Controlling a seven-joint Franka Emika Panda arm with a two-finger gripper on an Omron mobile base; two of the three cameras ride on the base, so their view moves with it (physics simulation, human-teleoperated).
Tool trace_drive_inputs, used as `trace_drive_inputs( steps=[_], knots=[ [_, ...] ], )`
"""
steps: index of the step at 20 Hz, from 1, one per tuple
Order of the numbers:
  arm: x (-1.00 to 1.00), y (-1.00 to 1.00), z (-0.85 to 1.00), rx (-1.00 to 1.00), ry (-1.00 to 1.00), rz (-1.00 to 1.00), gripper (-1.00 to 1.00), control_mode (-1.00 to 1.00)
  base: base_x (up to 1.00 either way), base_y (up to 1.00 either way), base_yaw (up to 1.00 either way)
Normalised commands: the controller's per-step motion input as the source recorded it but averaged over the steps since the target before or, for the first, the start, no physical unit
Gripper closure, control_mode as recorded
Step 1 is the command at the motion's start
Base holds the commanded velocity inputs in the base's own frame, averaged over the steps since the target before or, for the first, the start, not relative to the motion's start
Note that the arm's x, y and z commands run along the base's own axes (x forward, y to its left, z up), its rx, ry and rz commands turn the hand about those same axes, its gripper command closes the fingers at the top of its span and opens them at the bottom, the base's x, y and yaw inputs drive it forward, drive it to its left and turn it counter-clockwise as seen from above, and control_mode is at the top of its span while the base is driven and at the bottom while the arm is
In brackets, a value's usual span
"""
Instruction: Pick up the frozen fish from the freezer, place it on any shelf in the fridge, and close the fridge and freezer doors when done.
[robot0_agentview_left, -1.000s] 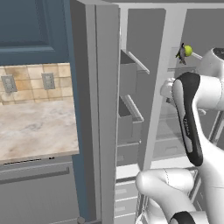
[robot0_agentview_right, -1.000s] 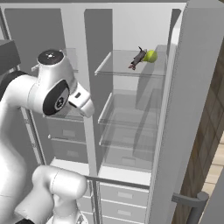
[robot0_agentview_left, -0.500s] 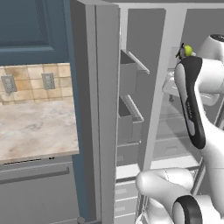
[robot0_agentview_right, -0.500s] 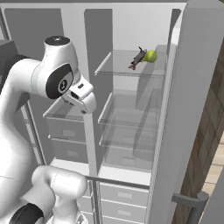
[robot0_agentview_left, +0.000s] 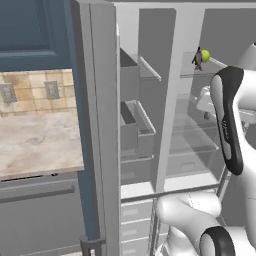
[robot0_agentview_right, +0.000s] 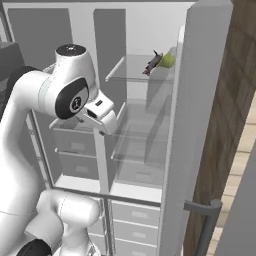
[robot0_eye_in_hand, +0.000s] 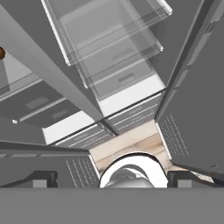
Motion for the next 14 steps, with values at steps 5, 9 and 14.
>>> trace_drive_inputs(
  steps=[5,9,14],
  knots=[
    [0.00,0.00,0.00,0.00,0.00,0.00,-1.00,1.00,-0.43,0.00,0.00],
    [0.00,0.00,0.00,0.00,0.00,0.00,-1.00,1.00,-0.55,0.01,0.00],
    [0.00,0.00,0.00,0.00,0.00,0.00,-1.00,1.00,-0.69,0.00,0.00]
  ],
)
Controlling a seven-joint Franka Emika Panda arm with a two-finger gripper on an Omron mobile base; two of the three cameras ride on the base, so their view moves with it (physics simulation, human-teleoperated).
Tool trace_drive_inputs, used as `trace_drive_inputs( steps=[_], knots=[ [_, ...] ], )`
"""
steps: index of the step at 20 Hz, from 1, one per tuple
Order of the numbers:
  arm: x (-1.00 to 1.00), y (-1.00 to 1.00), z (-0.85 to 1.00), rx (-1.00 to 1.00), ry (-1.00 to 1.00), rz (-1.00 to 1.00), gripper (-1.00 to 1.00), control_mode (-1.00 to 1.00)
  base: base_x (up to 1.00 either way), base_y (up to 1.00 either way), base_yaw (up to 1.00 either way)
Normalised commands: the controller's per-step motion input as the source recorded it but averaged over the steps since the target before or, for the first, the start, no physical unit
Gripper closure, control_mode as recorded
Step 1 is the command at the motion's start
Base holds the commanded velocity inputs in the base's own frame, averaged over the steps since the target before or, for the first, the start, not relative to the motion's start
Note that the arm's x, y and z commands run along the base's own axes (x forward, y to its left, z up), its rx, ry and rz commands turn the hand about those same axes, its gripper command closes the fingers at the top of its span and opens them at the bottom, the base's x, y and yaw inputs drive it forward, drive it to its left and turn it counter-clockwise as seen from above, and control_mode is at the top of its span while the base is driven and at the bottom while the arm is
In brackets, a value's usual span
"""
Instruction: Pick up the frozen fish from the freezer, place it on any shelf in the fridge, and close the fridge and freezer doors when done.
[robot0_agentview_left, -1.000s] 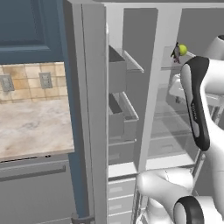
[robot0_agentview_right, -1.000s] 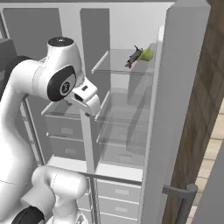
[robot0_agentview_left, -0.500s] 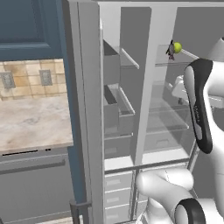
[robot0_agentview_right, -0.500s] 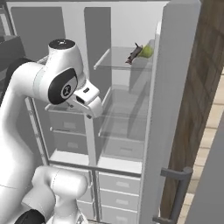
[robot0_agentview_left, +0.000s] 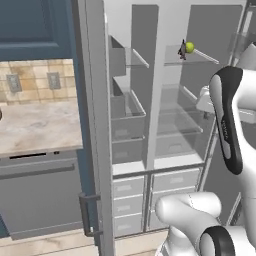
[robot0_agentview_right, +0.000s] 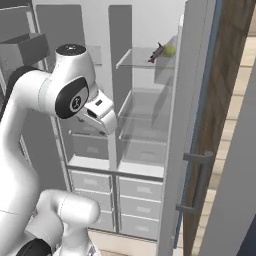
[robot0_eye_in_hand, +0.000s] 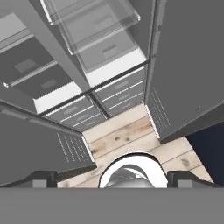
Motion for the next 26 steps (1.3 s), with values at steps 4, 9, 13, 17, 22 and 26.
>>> trace_drive_inputs(
  steps=[4,9,13,17,22,26],
  knots=[
    [0.00,0.00,0.00,0.00,0.00,0.00,-1.00,1.00,-0.79,0.00,0.00],
    [0.00,0.00,0.00,0.00,0.00,0.00,-1.00,1.00,-0.65,0.00,0.00],
    [0.00,0.00,0.00,0.00,0.00,0.00,-1.00,1.00,-0.36,0.00,0.00],
    [0.00,0.00,0.00,0.00,0.00,0.00,-1.00,-1.00,-0.06,0.00,0.00],
    [0.00,0.00,0.00,0.00,0.00,0.00,-1.00,-1.00,0.00,0.00,0.00],
    [-0.05,0.05,0.00,0.00,-0.03,0.01,-1.00,-1.00,0.00,0.00,0.00]
  ],
)
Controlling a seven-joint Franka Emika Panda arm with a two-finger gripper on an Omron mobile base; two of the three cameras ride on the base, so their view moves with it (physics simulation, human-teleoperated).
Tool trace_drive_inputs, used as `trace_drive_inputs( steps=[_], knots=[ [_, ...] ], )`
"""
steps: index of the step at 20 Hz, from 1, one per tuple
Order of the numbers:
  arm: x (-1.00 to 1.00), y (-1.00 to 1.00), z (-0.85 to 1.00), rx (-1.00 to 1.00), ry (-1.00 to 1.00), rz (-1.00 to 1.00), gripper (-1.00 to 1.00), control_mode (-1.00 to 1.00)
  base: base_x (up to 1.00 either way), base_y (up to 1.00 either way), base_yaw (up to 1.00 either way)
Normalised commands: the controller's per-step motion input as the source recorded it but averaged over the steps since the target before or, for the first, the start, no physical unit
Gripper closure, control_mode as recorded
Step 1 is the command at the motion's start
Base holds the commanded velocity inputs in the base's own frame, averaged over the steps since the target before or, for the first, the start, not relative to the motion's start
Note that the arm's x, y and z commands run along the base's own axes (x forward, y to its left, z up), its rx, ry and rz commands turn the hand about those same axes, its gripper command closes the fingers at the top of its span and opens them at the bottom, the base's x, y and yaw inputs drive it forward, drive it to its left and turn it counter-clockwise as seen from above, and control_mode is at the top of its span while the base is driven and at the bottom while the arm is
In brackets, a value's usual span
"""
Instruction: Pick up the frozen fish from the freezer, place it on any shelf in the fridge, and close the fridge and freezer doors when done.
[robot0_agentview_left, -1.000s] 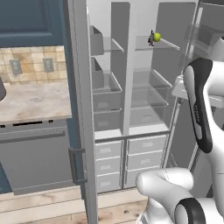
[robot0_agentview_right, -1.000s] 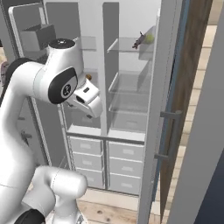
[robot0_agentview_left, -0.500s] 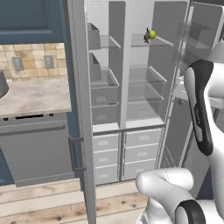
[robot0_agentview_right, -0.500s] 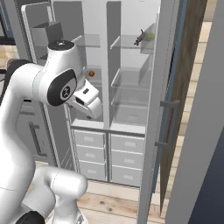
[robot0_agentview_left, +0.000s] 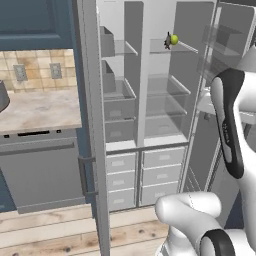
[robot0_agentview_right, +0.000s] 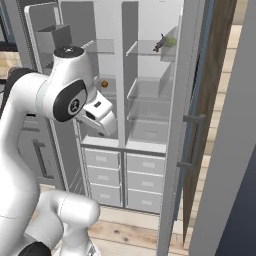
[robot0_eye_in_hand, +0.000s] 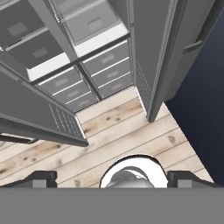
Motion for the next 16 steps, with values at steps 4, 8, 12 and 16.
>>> trace_drive_inputs(
  steps=[4,8,12,16],
  knots=[
    [-0.30,0.76,0.21,-0.23,-0.31,0.15,-1.00,-1.00,0.00,0.00,0.00],
    [-0.20,1.00,0.22,-0.36,-0.45,0.24,-1.00,-1.00,0.00,0.00,0.00],
    [0.00,1.00,0.10,-0.32,-0.41,0.21,-1.00,-1.00,0.00,0.00,0.00],
    [-0.04,1.00,0.00,-0.18,-0.32,0.14,-1.00,-1.00,0.00,0.00,0.00]
  ],
)
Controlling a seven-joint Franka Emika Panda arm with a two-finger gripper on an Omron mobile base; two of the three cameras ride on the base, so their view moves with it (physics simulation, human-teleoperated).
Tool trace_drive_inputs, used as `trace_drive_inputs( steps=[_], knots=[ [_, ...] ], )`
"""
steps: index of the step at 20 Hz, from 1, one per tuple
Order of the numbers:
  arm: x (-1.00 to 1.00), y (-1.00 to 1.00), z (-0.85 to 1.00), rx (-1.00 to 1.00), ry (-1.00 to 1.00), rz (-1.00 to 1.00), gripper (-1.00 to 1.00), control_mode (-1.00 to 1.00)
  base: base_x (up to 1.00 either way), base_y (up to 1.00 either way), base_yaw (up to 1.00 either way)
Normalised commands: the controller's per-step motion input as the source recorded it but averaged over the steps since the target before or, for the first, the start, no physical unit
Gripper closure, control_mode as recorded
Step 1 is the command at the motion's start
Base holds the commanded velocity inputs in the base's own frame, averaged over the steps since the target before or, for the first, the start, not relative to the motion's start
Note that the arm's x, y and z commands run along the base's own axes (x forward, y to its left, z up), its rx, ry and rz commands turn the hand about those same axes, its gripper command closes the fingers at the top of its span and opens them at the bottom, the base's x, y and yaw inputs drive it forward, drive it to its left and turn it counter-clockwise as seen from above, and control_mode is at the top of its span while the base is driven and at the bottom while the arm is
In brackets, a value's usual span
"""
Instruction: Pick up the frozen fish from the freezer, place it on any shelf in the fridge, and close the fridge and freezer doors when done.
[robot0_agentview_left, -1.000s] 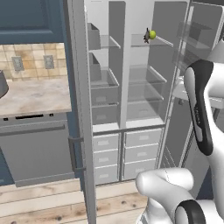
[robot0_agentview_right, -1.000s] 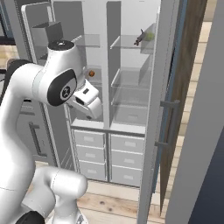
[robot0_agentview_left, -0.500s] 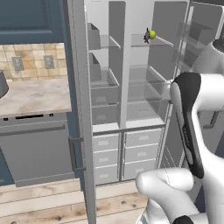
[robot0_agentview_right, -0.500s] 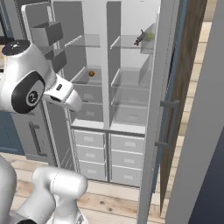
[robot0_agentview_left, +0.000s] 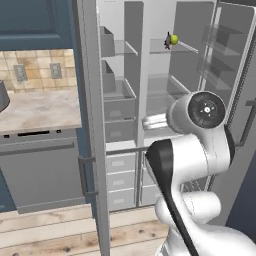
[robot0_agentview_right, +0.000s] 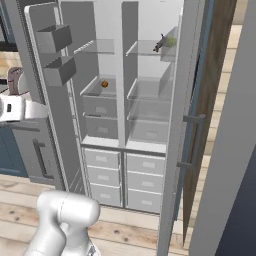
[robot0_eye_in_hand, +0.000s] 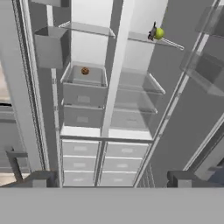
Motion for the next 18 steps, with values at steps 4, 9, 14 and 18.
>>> trace_drive_inputs(
  steps=[4,9,14,18],
  knots=[
    [-0.09,1.00,-0.02,-0.08,-0.22,0.08,-1.00,-1.00,0.00,0.00,0.00],
    [0.00,1.00,-0.05,-0.01,-0.21,0.00,-1.00,-1.00,0.00,0.00,0.00],
    [0.10,1.00,0.00,0.00,-0.26,-0.01,-1.00,-1.00,0.00,0.00,0.00],
    [0.42,1.00,0.00,0.02,-0.18,-0.12,-1.00,-1.00,0.00,0.00,0.00]
  ],
)
